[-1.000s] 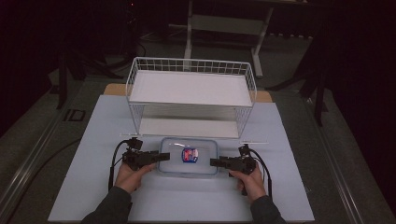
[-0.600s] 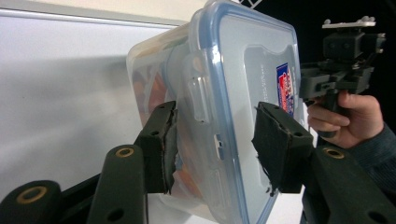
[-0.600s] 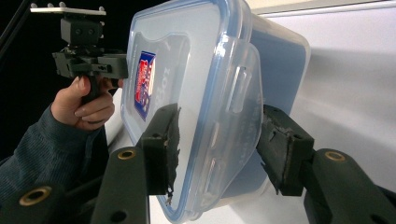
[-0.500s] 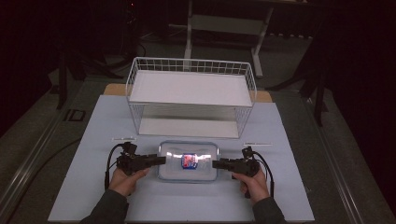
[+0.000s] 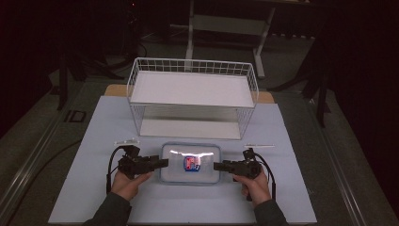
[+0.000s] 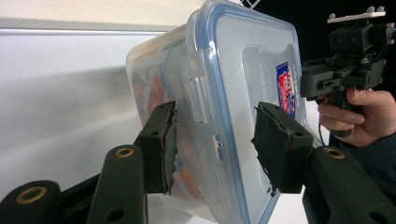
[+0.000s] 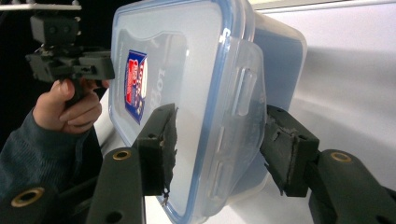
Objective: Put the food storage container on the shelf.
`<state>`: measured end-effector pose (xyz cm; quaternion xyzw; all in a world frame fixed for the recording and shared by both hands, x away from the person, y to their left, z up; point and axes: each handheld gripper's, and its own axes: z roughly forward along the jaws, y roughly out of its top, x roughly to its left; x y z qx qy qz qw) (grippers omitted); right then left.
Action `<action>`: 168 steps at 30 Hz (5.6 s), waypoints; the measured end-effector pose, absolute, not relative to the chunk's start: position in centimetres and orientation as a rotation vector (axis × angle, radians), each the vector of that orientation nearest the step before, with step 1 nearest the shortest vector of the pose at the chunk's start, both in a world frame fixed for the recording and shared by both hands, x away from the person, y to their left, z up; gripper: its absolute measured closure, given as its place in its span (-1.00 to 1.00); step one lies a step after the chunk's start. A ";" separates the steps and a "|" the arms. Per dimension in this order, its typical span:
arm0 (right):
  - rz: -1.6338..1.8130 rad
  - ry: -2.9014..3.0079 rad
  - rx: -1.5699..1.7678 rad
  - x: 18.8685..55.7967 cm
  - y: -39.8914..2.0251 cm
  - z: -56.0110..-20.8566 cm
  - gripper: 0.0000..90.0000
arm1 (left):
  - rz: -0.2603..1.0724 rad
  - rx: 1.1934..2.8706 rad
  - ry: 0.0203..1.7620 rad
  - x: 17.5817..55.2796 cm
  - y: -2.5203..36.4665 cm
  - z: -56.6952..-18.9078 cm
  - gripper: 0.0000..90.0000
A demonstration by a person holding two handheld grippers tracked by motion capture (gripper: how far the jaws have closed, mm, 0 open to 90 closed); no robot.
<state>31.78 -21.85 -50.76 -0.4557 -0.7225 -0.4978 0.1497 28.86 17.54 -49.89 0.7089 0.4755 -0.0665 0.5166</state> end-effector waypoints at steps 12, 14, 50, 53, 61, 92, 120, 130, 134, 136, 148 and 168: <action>-1.501 -2.110 -1.330 31.0 -22.0 -49.7 0.08 | -0.091 1.703 1.116 28.3 17.1 -49.0 0.14; -1.511 -2.125 -1.324 30.9 -21.9 -49.5 0.08 | -0.082 1.697 1.111 28.3 17.1 -48.8 0.14; -1.699 -2.264 -1.238 28.9 -20.8 -42.9 0.09 | 0.021 1.618 1.001 27.1 18.3 -43.3 0.15; -1.725 -2.274 -1.227 28.9 -20.8 -41.9 0.09 | 0.041 1.616 0.984 27.1 18.2 -42.2 0.15; -1.768 -2.292 -1.211 29.0 -21.3 -40.1 0.09 | 0.061 1.607 0.952 27.3 17.8 -40.8 0.15; -1.887 -2.325 -1.153 30.0 -21.5 -35.1 0.09 | 0.148 1.577 0.871 28.7 17.6 -35.5 0.15; -1.965 -2.356 -1.099 32.7 -21.0 -32.1 0.09 | 0.211 1.530 0.831 31.1 18.1 -33.0 0.15; -1.991 -2.381 -1.086 33.4 -20.9 -30.8 0.08 | 0.231 1.532 0.814 31.9 18.0 -32.0 0.15; -1.999 -2.379 -1.091 33.7 -20.9 -30.5 0.08 | 0.242 1.528 0.810 32.3 18.0 -31.5 0.15; -2.008 -2.373 -1.088 34.0 -20.9 -30.3 0.08 | 0.244 1.525 0.808 32.4 18.0 -31.3 0.15; -2.026 -2.390 -1.080 35.2 -20.5 -29.0 0.08 | 0.252 1.511 0.806 33.9 18.3 -30.1 0.15; -2.091 -2.380 -1.083 37.4 -20.5 -27.1 0.08 | 0.254 1.480 0.812 36.3 18.3 -29.0 0.15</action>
